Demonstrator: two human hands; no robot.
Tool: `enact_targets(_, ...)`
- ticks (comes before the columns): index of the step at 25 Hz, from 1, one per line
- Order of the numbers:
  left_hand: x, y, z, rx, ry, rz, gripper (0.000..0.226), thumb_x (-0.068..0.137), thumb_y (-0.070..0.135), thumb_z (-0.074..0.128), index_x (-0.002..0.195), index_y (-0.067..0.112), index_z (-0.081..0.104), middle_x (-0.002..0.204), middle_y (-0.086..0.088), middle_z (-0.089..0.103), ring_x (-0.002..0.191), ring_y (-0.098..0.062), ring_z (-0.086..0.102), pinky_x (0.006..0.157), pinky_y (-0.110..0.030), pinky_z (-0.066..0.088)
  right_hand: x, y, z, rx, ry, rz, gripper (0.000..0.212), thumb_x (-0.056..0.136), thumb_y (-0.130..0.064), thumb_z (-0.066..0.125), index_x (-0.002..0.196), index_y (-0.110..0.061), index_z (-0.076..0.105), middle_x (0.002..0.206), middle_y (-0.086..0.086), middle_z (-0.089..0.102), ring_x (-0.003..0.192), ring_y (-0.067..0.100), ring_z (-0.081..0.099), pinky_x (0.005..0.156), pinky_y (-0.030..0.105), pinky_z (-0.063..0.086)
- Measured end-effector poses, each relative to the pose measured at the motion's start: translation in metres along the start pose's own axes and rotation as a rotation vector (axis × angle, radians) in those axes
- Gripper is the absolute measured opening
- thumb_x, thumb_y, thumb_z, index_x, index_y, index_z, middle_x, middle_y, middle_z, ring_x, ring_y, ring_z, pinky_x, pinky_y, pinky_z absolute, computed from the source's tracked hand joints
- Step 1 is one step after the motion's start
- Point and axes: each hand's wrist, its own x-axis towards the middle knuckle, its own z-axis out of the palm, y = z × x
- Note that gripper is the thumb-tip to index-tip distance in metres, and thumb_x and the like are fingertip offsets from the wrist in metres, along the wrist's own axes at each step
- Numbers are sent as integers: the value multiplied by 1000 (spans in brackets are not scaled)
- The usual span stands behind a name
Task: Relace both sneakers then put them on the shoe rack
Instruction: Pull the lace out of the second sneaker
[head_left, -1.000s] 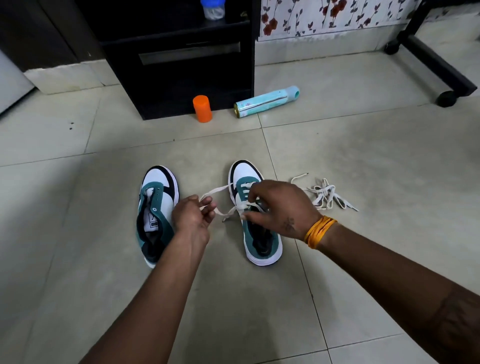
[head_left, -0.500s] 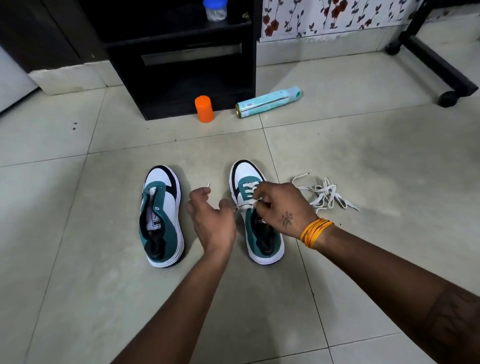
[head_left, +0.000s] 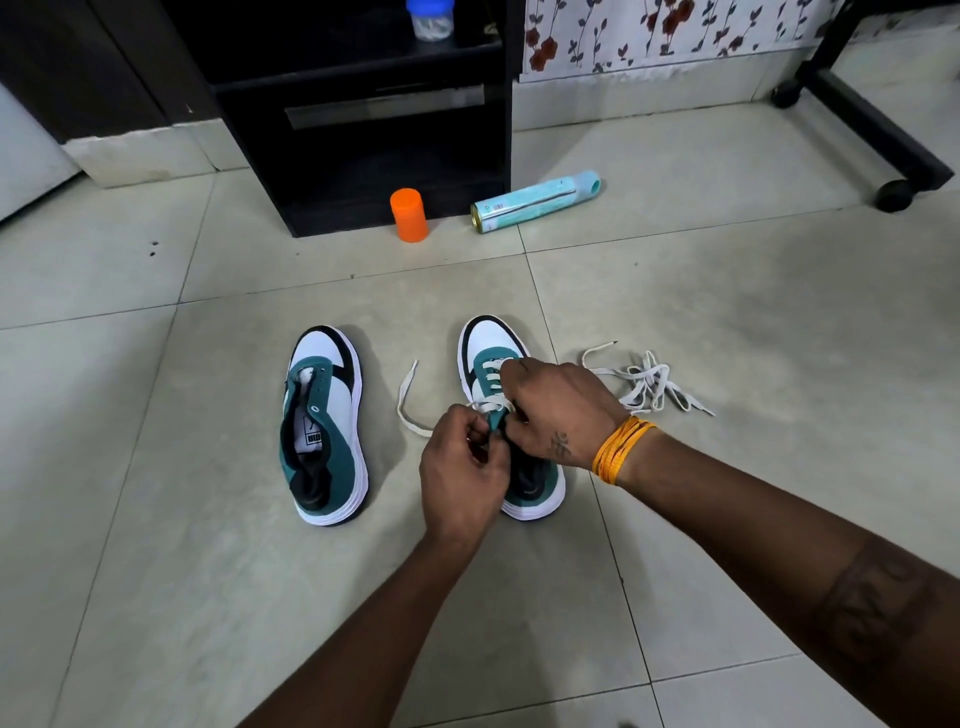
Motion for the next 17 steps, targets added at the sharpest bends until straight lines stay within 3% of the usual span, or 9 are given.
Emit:
enact_targets(3,-1,2,2,4,-1,11,13,82,18,65,87,21,54,81,8,61,72,-14,62,67,-43,54,-2,0,3,58,48,42,16,88,-23,55,100,-13,52,97,13,65,81,43,64,60,37,36)
enact_targets(5,-1,0,2,-2,8,-2,14,82,17,66,87,22,54,81,8,62,72,-15,62,68,-42,54,-7,1,3,359,185,138,9,84,-24,58,87,-17,53,81,5,64,74,36,64,60,38,45)
enact_targets(8,3,0,2,0,11,-40,17,81,15,69,84,22,54,78,8,62,69,-13,61,68,-40,54,-6,21,7,950,392,566,5,81,-24,63,79,-23,59,68,0,66,59,28,67,61,44,60)
enact_targets(10,5,2,2,10,2,-58,18,80,18,69,83,23,53,77,8,61,69,-13,61,68,-39,54,-5,48,12,903,427,810,9,76,-32,63,77,-23,62,67,-1,69,60,29,70,65,49,63)
enact_targets(11,6,3,2,14,-2,-60,18,79,23,70,82,24,52,77,8,61,70,-13,61,69,-38,54,-8,60,15,795,340,862,11,77,-31,63,76,-20,64,66,0,70,58,29,71,65,47,63)
enact_targets(14,12,4,3,55,-9,-66,29,80,39,78,81,25,52,75,9,60,71,-10,60,67,-31,50,-23,72,34,544,43,782,11,84,-23,66,79,-13,66,73,8,72,70,33,74,71,37,59)
enact_targets(17,20,2,3,122,-3,-76,33,80,43,82,81,25,53,77,9,60,72,-8,59,66,-30,48,-31,65,46,463,53,691,18,87,-29,71,96,-13,68,82,8,73,86,31,70,74,31,49)
